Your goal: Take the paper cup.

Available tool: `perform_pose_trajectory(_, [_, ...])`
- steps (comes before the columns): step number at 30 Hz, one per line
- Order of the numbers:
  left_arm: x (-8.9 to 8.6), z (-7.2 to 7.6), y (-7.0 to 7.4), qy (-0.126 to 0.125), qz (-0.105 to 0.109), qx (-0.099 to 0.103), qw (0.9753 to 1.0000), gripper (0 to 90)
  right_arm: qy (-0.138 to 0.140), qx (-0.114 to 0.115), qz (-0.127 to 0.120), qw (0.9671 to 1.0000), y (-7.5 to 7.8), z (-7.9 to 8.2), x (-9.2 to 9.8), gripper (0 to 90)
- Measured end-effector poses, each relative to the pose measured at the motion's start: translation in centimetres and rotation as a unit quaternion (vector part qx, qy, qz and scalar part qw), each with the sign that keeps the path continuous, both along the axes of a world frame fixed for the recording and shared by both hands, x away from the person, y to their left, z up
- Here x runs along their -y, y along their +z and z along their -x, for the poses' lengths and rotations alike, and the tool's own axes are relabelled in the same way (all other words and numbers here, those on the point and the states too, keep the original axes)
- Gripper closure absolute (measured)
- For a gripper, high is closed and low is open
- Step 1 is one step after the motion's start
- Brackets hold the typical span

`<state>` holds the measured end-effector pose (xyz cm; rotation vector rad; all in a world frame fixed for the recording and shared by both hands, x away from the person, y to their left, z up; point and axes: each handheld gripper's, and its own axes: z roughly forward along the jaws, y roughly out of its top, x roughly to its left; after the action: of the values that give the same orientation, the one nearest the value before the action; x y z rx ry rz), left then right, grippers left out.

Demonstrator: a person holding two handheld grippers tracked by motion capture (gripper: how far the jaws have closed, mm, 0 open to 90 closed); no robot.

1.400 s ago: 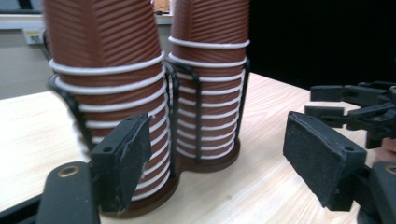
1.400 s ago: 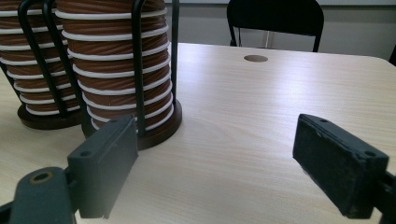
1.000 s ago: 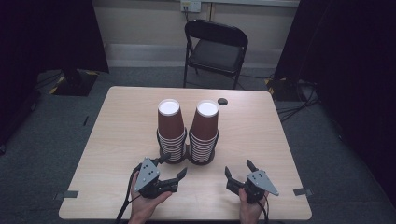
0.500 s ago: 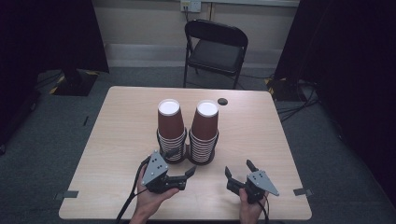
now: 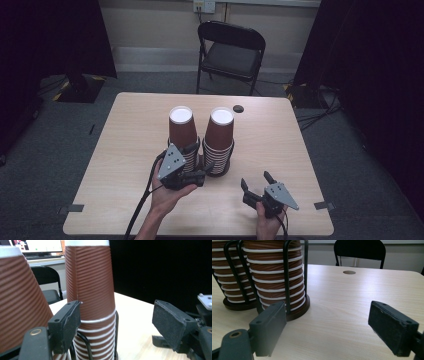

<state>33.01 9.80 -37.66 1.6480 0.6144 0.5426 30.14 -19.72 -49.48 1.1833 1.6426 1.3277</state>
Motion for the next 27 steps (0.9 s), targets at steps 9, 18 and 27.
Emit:
perform_pose_trajectory(9, [0.3, -1.1, 1.3, -0.003, -0.005, -0.003, 1.0000, 18.3, 0.001, 0.000, 0.000, 1.0000, 0.0, 0.0, 0.0, 13.9])
perform_pose_trajectory(18, [1.1, -1.8, 2.4, -0.015, -0.011, 0.005, 0.9998, 15.8, 0.003, 0.000, 0.001, 1.0000, 0.0, 0.0, 0.0, 14.0])
perform_pose_trajectory(27, [2.6, -2.9, 3.7, -0.018, -0.011, 0.006, 0.9998, 15.4, 0.004, 0.000, -0.001, 1.0000, 0.0, 0.0, 0.0, 14.1])
